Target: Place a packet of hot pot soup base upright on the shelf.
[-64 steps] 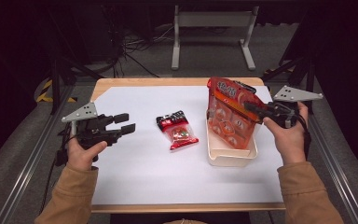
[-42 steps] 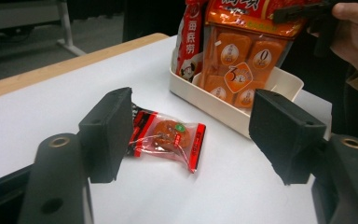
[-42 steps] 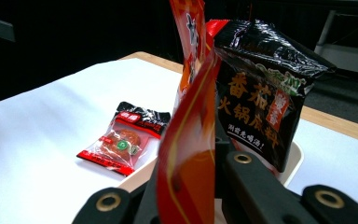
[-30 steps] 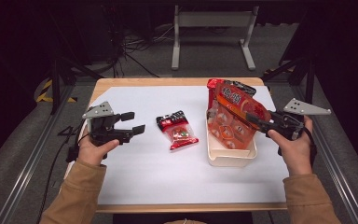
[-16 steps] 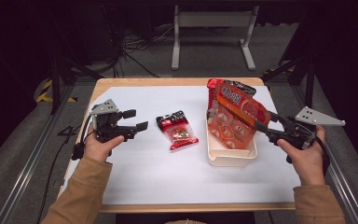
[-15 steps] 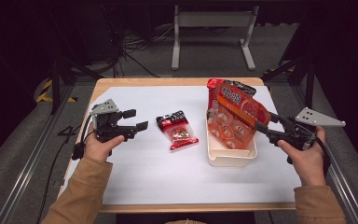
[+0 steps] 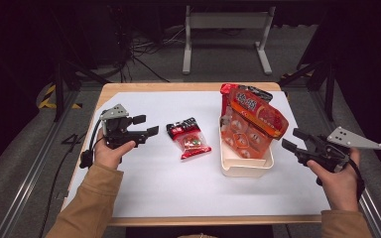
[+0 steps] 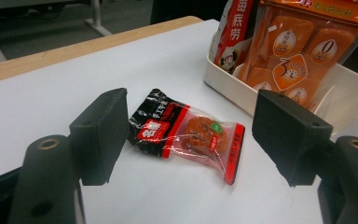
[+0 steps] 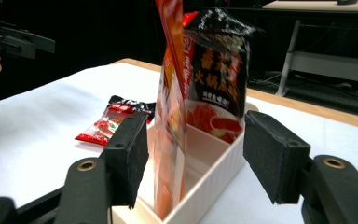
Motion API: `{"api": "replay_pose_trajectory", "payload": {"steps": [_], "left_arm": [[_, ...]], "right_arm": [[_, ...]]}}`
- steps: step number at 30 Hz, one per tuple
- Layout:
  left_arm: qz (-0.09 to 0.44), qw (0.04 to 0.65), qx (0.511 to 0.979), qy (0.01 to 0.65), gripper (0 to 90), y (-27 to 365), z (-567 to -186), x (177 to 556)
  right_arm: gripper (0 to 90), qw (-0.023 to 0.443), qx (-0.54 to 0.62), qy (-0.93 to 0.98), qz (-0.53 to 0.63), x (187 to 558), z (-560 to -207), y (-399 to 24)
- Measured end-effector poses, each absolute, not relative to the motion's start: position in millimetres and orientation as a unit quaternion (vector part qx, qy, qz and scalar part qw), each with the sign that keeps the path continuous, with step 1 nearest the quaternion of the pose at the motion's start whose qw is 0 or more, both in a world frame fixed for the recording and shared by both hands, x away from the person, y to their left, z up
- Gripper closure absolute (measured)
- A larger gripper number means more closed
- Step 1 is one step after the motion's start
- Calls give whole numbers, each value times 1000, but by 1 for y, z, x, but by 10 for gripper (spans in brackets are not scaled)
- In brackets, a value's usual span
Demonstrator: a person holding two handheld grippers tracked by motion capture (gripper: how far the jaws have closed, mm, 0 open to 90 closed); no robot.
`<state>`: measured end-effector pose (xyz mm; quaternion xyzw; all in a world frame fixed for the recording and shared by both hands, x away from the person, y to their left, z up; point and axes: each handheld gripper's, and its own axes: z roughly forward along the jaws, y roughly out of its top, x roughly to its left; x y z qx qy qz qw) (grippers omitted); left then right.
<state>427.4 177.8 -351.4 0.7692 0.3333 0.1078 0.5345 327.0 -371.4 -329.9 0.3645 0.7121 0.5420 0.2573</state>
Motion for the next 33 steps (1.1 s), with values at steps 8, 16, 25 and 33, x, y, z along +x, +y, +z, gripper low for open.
{"api": "replay_pose_trajectory", "payload": {"steps": [8,16,25,33], "left_arm": [[111,534,767,338,278,174,-354,431],[122,523,771,343,292,163,-360,444],[117,500,776,367,295,142,-378,469],[119,487,774,388,316,136,-395,485]], "right_arm": [[398,250,385,727,510,323,-354,-379],[394,250,391,734,496,330,-366,-379],[394,252,395,731,497,333,-368,-383],[375,256,394,735,488,337,-372,-383]]}}
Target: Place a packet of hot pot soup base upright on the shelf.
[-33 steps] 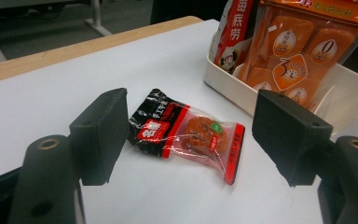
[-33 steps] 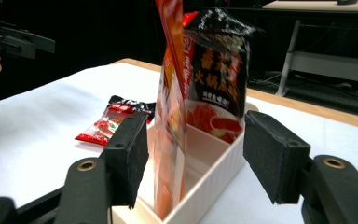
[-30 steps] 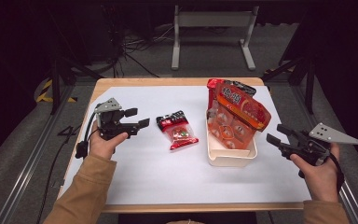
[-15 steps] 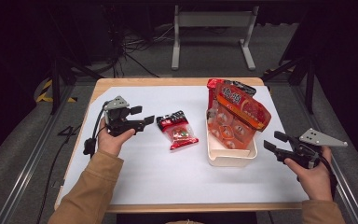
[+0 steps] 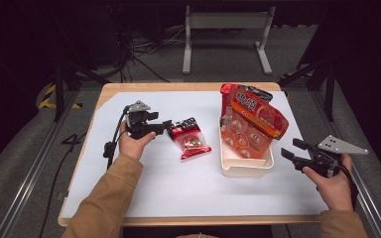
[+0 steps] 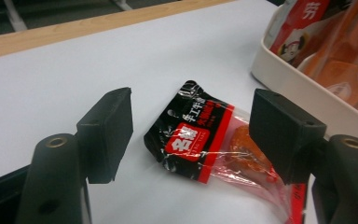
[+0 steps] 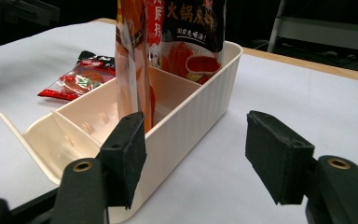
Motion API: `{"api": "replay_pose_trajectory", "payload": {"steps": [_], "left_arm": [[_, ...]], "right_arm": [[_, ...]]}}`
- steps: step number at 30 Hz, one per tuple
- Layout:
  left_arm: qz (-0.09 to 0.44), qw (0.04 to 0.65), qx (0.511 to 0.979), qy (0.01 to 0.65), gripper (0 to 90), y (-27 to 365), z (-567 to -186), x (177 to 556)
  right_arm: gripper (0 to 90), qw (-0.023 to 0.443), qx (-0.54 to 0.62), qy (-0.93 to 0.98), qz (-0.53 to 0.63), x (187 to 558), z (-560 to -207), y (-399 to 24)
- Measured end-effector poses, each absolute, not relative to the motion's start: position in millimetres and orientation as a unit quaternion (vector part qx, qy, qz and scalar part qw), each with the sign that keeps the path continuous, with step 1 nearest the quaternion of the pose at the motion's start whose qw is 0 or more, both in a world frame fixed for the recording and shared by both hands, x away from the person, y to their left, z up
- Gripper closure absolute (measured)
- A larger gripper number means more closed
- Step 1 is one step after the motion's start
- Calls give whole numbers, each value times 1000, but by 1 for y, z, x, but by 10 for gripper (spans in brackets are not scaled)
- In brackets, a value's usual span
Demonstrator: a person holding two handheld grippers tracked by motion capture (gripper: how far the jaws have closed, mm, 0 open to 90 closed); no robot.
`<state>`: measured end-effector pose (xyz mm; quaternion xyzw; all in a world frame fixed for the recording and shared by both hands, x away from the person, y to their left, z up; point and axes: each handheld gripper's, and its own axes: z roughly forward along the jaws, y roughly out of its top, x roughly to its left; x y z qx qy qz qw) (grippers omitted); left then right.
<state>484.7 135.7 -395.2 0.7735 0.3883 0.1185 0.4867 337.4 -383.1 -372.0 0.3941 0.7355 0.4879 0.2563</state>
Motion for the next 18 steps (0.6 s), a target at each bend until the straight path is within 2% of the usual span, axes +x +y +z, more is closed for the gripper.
{"api": "replay_pose_trajectory", "payload": {"steps": [8,13,18], "left_arm": [[113,465,783,398,326,128,-410,496],[77,451,781,425,294,125,-426,506],[68,441,782,436,278,124,-433,511]], "right_arm": [[366,253,397,738,483,342,-378,-384],[366,245,398,738,487,342,-380,-381],[366,243,398,740,485,343,-382,-380]]}}
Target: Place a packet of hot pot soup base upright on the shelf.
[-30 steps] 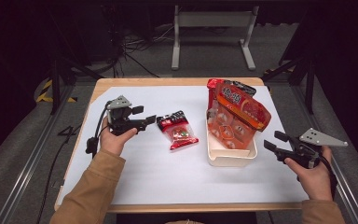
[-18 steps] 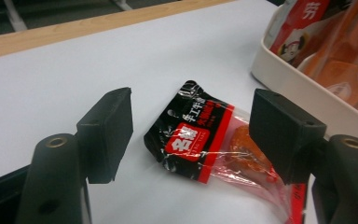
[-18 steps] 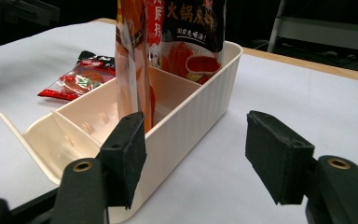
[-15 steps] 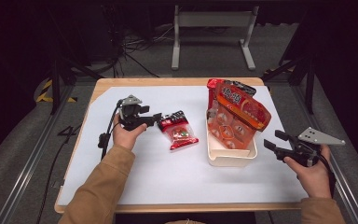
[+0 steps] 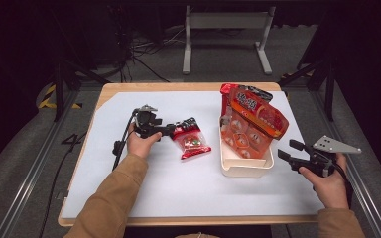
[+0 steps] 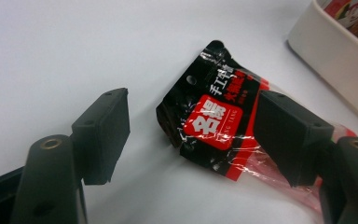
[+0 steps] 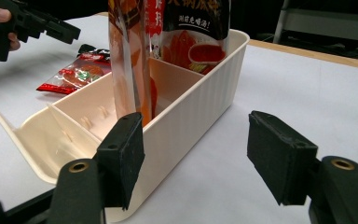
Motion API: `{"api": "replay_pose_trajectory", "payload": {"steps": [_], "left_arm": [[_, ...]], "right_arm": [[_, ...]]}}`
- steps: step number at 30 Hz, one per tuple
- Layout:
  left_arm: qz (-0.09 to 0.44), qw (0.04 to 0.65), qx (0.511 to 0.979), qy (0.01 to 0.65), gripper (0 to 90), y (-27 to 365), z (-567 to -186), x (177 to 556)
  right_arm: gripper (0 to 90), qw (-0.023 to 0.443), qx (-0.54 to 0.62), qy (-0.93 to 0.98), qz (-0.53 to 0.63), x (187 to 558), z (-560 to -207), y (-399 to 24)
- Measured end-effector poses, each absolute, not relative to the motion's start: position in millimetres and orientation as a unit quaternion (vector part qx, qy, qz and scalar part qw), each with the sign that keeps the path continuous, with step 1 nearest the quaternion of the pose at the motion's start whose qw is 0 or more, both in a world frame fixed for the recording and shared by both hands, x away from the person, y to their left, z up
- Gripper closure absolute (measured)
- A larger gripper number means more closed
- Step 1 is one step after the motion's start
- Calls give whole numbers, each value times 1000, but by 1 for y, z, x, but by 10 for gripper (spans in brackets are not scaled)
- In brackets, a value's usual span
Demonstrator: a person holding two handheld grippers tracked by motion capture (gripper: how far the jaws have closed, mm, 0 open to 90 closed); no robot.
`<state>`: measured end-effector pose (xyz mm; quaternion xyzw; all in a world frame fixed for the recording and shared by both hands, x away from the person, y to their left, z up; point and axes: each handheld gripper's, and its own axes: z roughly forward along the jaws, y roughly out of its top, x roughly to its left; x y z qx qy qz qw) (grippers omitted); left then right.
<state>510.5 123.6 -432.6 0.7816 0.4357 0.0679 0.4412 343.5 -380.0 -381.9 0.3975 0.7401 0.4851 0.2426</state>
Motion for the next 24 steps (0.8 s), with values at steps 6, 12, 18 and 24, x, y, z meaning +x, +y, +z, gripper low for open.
{"api": "replay_pose_trajectory", "payload": {"steps": [6,12,18,24], "left_arm": [[49,422,789,445,258,120,-437,516],[32,409,798,441,264,113,-439,520],[19,406,800,441,304,111,-444,522],[22,414,802,430,388,107,-445,520]], "right_arm": [[365,242,398,741,483,344,-383,-379],[363,240,398,741,484,344,-383,-379],[359,240,398,741,485,344,-383,-379],[360,240,399,741,483,344,-384,-379]]}}
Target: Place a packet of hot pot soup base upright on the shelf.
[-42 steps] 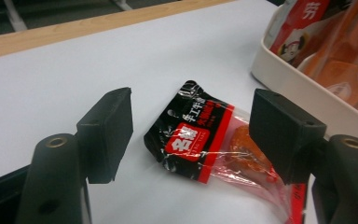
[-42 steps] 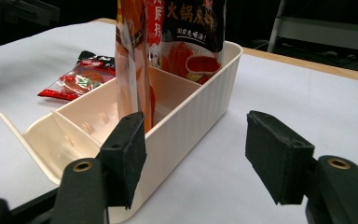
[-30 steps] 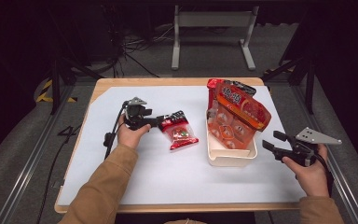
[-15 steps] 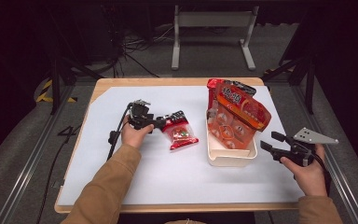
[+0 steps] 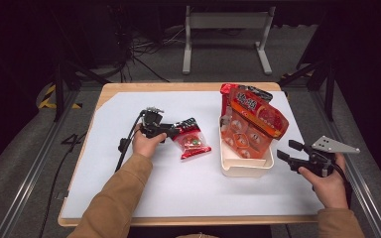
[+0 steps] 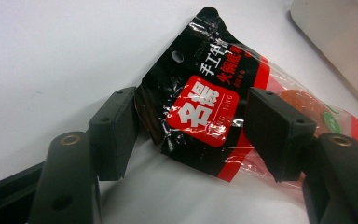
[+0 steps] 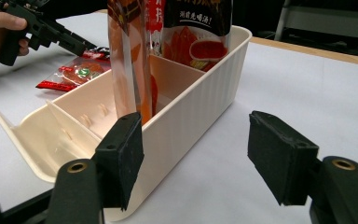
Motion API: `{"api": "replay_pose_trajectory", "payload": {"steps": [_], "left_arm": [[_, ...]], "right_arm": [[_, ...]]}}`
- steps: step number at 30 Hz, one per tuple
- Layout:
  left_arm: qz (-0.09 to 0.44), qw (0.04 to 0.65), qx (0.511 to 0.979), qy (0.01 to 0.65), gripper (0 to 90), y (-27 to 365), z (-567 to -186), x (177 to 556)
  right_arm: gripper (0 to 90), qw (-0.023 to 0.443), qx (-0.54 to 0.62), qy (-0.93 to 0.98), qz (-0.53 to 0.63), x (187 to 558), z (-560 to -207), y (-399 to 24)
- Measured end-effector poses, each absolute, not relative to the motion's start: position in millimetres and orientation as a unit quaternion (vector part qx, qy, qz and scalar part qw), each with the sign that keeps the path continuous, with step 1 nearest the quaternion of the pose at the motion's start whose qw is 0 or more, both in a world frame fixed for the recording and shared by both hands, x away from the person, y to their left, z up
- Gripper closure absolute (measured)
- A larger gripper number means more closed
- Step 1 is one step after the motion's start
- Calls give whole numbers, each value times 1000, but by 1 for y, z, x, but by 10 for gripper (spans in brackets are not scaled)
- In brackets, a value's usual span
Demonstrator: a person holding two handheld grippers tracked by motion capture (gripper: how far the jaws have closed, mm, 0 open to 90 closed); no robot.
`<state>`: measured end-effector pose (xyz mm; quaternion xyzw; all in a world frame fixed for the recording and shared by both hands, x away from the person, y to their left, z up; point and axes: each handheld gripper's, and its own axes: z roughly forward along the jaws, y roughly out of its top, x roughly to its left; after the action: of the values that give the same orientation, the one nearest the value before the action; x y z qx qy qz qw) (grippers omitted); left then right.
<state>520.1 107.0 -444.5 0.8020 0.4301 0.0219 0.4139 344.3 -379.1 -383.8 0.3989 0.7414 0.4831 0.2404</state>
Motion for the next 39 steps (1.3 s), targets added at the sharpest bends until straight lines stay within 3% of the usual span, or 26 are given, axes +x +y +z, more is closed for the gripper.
{"api": "replay_pose_trajectory", "payload": {"steps": [8,11,14,39], "left_arm": [[55,401,812,421,667,102,-444,517],[60,400,809,426,815,103,-445,517],[62,400,813,418,888,106,-443,517],[84,490,797,343,900,113,-385,475]], "right_arm": [[365,240,398,741,485,344,-383,-379],[367,239,397,741,487,344,-383,-379],[371,239,397,740,487,343,-382,-380],[405,244,396,734,495,341,-379,-382]]}}
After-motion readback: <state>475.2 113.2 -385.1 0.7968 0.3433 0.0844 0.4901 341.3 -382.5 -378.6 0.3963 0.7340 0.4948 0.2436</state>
